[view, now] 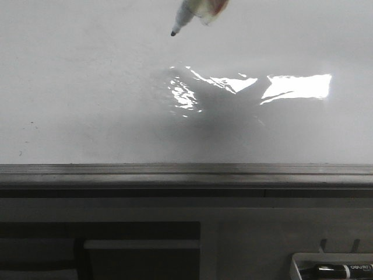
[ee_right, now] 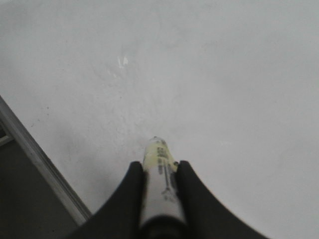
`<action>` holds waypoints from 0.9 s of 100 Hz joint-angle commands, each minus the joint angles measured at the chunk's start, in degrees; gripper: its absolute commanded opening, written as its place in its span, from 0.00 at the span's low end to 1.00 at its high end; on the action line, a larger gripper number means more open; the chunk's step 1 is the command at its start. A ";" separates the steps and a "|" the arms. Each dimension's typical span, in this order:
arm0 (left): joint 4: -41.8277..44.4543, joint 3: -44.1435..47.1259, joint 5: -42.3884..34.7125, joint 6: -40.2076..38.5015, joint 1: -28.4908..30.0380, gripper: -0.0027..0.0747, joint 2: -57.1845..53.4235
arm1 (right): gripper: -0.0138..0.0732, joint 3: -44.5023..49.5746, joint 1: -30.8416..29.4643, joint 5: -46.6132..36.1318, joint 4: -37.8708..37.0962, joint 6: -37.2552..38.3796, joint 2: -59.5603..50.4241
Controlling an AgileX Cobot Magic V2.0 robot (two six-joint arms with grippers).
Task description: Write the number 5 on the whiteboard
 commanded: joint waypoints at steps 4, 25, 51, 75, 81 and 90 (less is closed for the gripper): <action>-1.24 -1.49 -4.10 -0.48 0.21 0.13 0.64 | 0.12 -2.24 -1.36 -2.78 -2.43 0.72 0.06; -1.24 -1.49 -4.10 -0.48 0.21 0.13 0.64 | 0.12 -2.24 -2.11 -3.73 -4.10 3.58 1.02; -1.54 -1.49 -3.88 -0.48 0.21 0.13 0.64 | 0.12 -1.48 -2.11 -3.96 -6.02 5.45 2.51; -2.20 -1.49 -3.89 -0.48 0.21 0.13 0.64 | 0.12 -1.50 -2.11 -1.12 -6.09 5.67 2.51; -2.20 -1.49 -3.89 -0.48 0.21 0.13 0.64 | 0.12 -1.50 -2.11 -1.01 -6.09 5.88 2.51; -2.20 -1.49 -3.89 -0.48 0.21 0.13 0.64 | 0.12 -1.12 -2.11 -0.85 -6.09 8.00 2.51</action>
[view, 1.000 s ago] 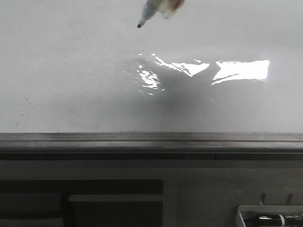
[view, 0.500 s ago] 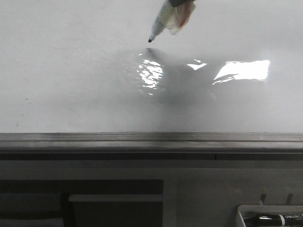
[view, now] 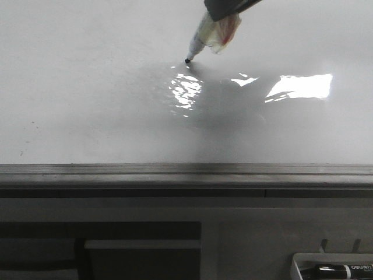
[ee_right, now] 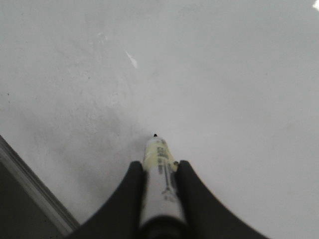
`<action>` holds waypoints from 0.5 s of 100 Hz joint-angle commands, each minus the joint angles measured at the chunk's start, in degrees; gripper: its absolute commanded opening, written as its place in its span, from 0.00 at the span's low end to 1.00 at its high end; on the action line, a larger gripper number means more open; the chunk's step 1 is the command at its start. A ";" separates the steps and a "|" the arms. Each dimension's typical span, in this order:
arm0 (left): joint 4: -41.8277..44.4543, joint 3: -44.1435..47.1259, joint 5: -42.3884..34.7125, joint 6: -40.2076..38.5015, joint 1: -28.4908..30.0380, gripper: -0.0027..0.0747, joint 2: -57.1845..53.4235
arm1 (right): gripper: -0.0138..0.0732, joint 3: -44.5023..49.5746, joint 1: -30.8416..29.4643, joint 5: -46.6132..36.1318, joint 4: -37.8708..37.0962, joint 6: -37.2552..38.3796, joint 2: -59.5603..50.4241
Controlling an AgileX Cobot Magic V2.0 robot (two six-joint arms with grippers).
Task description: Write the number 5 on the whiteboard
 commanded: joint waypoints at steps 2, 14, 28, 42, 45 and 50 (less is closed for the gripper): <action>-1.26 -1.49 -3.89 -0.48 0.21 0.13 0.64 | 0.12 -0.87 -0.38 -1.74 -1.46 1.70 -1.18; -1.33 -1.49 -3.89 -0.48 0.21 0.13 0.64 | 0.12 1.31 -0.38 -1.74 0.92 1.82 -1.18; -1.39 -1.49 -3.89 -0.48 0.21 0.13 0.64 | 0.12 4.01 -0.09 -1.98 2.49 1.82 -1.18; -1.39 -1.49 -3.89 -0.48 0.21 0.13 0.64 | 0.12 3.99 -0.09 -2.09 1.34 1.82 -1.32; -1.39 -1.49 -3.89 -0.48 0.21 0.13 0.64 | 0.12 3.99 -0.09 -1.68 0.53 1.92 -1.59; -1.39 -1.49 -3.89 -0.48 0.21 0.13 0.64 | 0.12 3.99 -0.20 -0.35 -0.55 2.25 -2.13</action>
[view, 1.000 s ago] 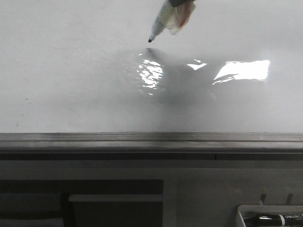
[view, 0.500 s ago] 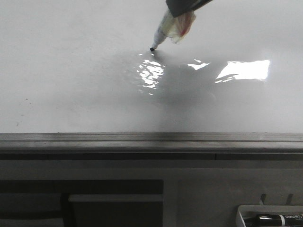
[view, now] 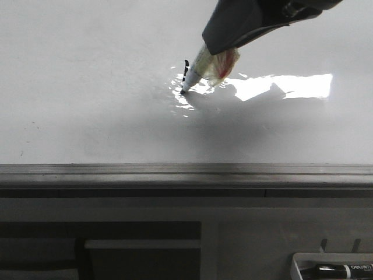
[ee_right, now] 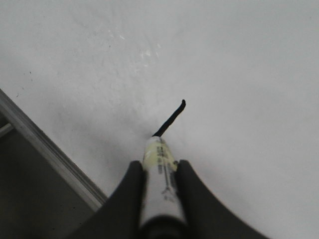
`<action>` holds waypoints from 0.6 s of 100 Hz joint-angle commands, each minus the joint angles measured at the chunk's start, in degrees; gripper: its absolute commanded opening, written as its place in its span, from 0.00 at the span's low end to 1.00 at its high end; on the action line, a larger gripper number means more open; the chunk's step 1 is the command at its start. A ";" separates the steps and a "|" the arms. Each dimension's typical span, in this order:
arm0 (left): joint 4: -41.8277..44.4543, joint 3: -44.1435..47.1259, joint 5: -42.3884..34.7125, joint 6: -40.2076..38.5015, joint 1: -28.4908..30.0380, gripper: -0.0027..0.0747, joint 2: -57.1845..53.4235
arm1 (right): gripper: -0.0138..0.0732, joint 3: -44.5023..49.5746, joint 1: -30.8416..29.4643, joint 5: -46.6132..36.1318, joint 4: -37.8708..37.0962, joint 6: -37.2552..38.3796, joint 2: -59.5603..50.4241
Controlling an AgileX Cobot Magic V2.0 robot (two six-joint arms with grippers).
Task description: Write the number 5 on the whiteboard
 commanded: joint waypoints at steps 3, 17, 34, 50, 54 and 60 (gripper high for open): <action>-1.26 -1.49 -3.89 -0.48 0.21 0.13 0.64 | 0.12 -0.79 -0.52 3.05 -5.11 1.65 -1.77; -1.26 -1.49 -3.99 -0.48 0.21 0.13 0.64 | 0.12 -0.79 -0.52 10.32 -12.22 7.49 -4.33; -1.26 -1.49 -4.36 -0.48 0.21 0.13 0.64 | 0.11 -0.64 -0.52 11.84 -8.85 7.74 -7.58; -1.34 -1.49 -4.49 -0.48 0.21 0.13 0.64 | 0.11 1.31 -0.33 8.40 -2.73 7.74 -6.62; -1.34 -1.49 -4.49 -0.48 0.21 0.13 0.64 | 0.11 2.20 -0.12 6.38 -1.59 7.74 -5.79; -1.34 -1.49 -4.49 -0.48 0.21 0.13 0.64 | 0.11 2.81 0.30 3.24 0.88 7.74 -4.05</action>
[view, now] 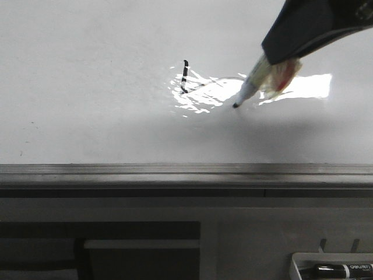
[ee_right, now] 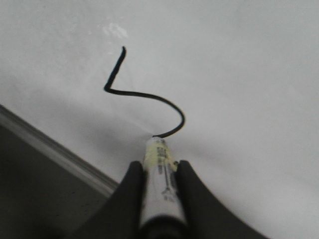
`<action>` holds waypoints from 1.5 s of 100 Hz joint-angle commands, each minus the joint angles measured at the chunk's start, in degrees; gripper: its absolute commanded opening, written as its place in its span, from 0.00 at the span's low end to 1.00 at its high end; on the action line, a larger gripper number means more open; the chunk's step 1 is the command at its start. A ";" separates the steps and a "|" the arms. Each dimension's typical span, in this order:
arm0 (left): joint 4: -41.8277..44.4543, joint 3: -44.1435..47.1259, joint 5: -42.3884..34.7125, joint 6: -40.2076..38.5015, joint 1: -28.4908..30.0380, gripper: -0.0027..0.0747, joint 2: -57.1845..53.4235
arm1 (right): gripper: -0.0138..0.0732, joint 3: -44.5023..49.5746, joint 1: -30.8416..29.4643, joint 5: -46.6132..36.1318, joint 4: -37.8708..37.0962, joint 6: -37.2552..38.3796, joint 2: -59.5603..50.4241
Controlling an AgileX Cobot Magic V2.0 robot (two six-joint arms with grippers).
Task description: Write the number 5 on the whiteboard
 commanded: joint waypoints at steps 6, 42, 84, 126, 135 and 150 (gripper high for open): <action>-1.30 -1.49 -4.41 -0.48 0.21 0.13 0.64 | 0.11 -0.27 0.96 -6.73 1.87 0.08 3.16; -1.69 -1.49 -4.41 -0.48 0.21 0.13 0.64 | 0.11 -5.32 6.86 -11.95 -5.32 0.08 0.15; -2.66 -1.49 -4.41 -0.48 0.21 0.13 0.64 | 0.11 -7.60 1.41 -9.01 -11.93 0.08 -0.50; -2.73 -1.49 -4.41 -0.48 0.21 0.13 0.64 | 0.11 -7.50 1.41 -9.52 -10.85 0.08 3.40; -2.73 -1.49 -4.41 -0.48 0.21 0.13 0.64 | 0.11 -7.50 1.41 -9.40 -10.85 0.08 4.01; -2.73 -1.49 -4.41 -0.48 0.21 0.13 0.64 | 0.11 -7.50 1.41 -9.40 -10.85 0.08 5.16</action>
